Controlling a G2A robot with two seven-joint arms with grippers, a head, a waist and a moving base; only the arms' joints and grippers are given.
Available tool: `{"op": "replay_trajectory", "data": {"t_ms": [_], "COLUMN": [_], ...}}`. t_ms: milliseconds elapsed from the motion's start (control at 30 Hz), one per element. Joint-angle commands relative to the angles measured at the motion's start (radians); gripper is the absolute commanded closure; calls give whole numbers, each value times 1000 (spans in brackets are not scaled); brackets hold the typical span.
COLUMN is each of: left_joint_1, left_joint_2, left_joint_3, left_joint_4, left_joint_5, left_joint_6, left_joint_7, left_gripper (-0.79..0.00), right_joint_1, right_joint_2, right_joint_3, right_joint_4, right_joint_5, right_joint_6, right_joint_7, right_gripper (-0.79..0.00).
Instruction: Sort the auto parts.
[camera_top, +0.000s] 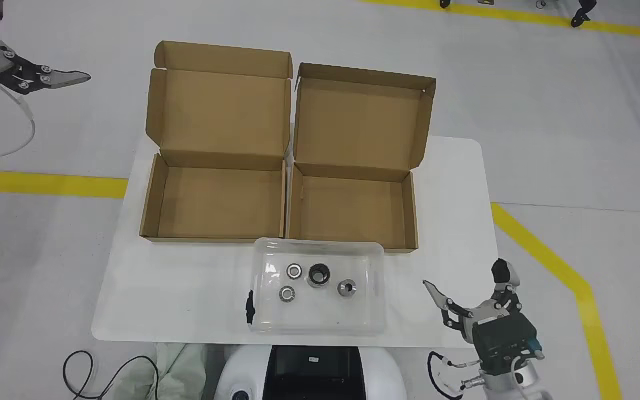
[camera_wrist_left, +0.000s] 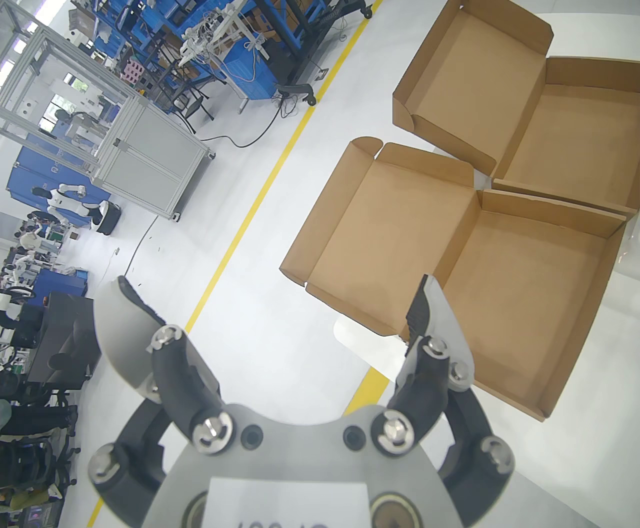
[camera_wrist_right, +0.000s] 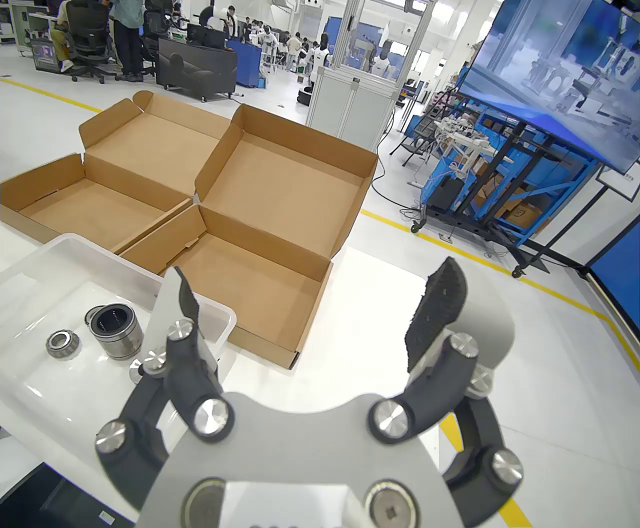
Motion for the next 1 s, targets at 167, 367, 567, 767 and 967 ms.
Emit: {"op": "replay_trajectory", "data": {"t_ms": [167, 367, 567, 767, 967], "left_joint_1": [0, 0, 0, 0, 0], "left_joint_2": [0, 0, 0, 0, 0], "left_joint_3": [0, 0, 0, 0, 0], "left_joint_4": [0, 0, 0, 0, 0], "left_joint_5": [0, 0, 0, 0, 0], "left_joint_6": [0, 0, 0, 0, 0], "left_joint_7": [0, 0, 0, 0, 0], "left_gripper": [-784, -784, -784, -785, -785], "right_joint_1": [0, 0, 0, 0, 57], "right_joint_2": [0, 0, 0, 0, 5], "right_joint_3": [0, 0, 0, 0, -23], "right_joint_4": [0, 0, 0, 0, 18], "right_joint_5": [0, 0, 0, 0, -42], "right_joint_6": [0, 0, 0, 0, -48], "right_joint_7": [0, 0, 0, 0, 46], "right_gripper": [-784, -785, -785, -784, -785]}}
